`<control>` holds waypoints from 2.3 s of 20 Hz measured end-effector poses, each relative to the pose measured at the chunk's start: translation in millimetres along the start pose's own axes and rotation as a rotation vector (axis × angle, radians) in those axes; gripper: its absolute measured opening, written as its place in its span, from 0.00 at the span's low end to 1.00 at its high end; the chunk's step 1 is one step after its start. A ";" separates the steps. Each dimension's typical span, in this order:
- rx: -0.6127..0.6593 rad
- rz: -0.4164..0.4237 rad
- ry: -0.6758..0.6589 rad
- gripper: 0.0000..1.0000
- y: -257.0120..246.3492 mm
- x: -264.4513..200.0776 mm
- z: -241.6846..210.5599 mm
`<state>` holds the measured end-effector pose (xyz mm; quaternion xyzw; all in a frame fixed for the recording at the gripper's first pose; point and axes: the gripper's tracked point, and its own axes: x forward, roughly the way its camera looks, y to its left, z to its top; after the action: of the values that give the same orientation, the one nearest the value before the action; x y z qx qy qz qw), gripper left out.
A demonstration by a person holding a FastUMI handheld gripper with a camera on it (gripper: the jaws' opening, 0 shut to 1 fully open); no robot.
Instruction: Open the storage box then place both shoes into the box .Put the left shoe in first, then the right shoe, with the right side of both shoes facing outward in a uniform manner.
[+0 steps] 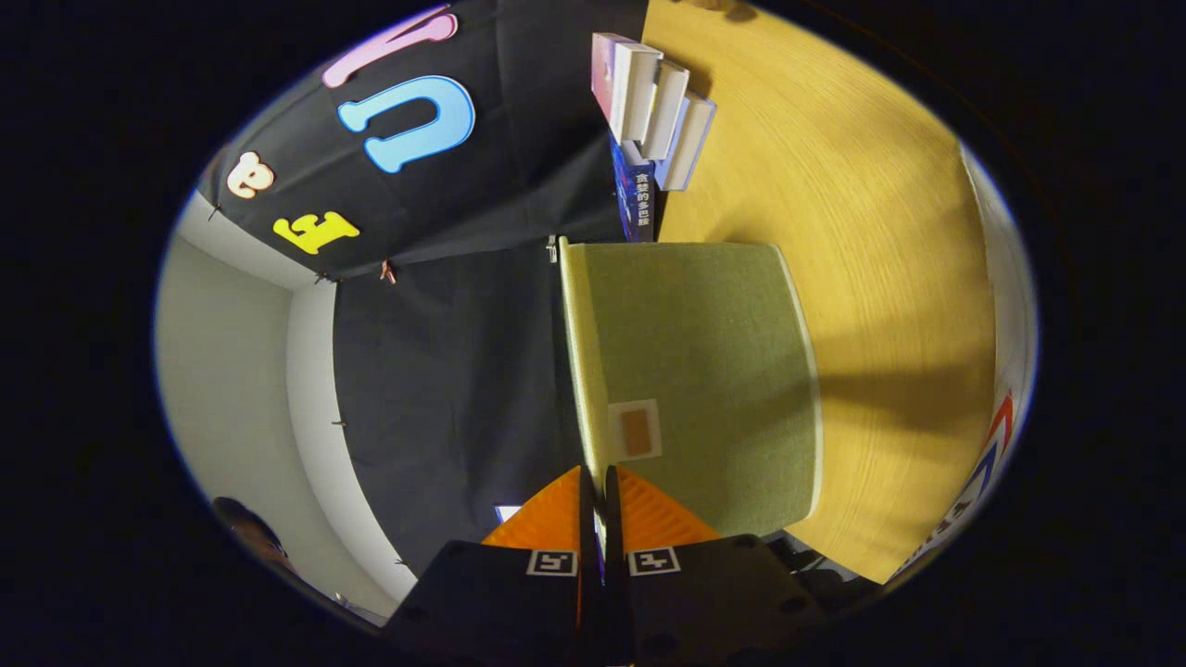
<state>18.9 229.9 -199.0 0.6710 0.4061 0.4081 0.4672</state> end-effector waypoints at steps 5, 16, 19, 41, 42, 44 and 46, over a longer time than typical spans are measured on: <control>-0.049 0.018 -0.052 0.05 54.4 13.7 -3.7; -0.280 -0.003 -0.071 0.06 143.8 104.7 -26.4; -0.302 0.014 -0.035 0.08 154.7 128.7 -44.0; -0.277 -0.082 0.097 0.87 131.6 222.6 -100.7; -0.274 -0.091 0.099 0.87 127.9 226.2 -102.3; -0.269 -0.095 0.105 0.97 125.5 231.7 -104.7; -0.267 -0.100 0.096 0.97 122.9 236.7 -105.1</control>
<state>21.4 451.6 -17.2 0.5618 0.4029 0.4662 0.5521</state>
